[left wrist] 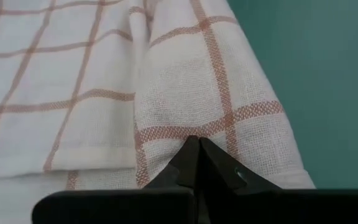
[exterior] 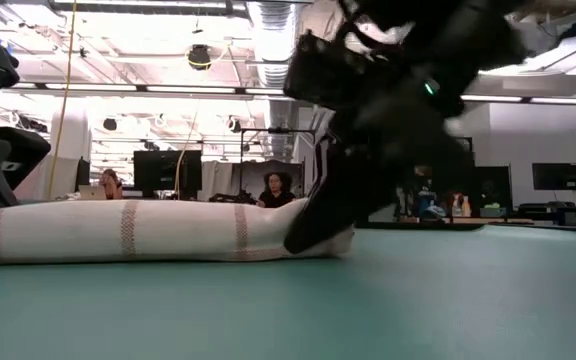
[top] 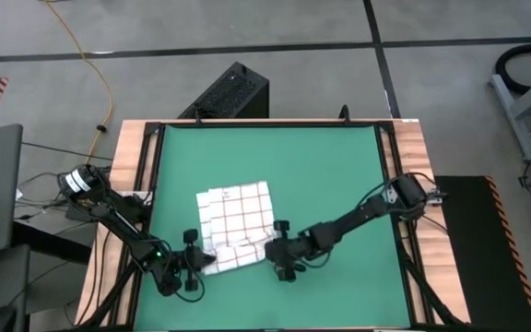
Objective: Roll towel
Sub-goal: Roll the white towel
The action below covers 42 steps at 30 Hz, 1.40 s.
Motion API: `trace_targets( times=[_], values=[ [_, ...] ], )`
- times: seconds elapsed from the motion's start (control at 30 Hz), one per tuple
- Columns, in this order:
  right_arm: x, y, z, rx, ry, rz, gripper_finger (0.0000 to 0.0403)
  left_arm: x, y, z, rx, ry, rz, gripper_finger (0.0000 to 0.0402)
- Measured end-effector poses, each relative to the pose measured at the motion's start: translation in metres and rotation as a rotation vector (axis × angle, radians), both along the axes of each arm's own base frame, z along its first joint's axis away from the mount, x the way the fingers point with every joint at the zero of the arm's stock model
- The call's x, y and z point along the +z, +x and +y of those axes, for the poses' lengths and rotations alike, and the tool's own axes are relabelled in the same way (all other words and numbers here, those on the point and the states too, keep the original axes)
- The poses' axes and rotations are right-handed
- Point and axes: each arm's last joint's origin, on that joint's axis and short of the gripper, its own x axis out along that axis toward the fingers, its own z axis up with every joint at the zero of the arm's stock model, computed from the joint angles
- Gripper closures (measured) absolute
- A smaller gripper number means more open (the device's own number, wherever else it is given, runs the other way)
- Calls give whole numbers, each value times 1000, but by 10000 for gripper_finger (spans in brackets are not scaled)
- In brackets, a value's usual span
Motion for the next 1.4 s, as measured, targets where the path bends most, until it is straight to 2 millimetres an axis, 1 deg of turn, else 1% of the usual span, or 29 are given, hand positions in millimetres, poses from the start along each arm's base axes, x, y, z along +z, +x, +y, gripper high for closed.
trace_targets(
  times=[0.13,0.3,0.37,0.47,0.53,0.7,0.83,1.07,1.17,1.4],
  values=[
    [22,8,-14,43,251,83,364,1,1,-2,-19,-28,19,401],
    [43,18,-43,55,558,179,364,2,2,-6,-55,-75,34,401],
    [51,21,-54,59,634,184,364,2,3,-8,-86,-86,38,401],
    [55,25,-69,41,742,212,364,3,5,-9,-121,-122,51,401],
    [52,26,-81,-4,794,249,364,4,7,-9,-135,-155,65,401],
    [48,28,-102,-62,806,253,364,4,9,-9,-153,-167,71,401],
    [46,29,-112,-107,821,254,364,5,14,-7,-177,-199,80,401],
    [41,33,-123,-153,807,225,364,7,23,-4,-241,-269,108,401],
    [41,36,-131,-212,819,195,364,8,28,-1,-266,-296,114,401],
    [43,40,-142,-315,802,139,364,8,36,6,-281,-348,145,401]
  ],
)
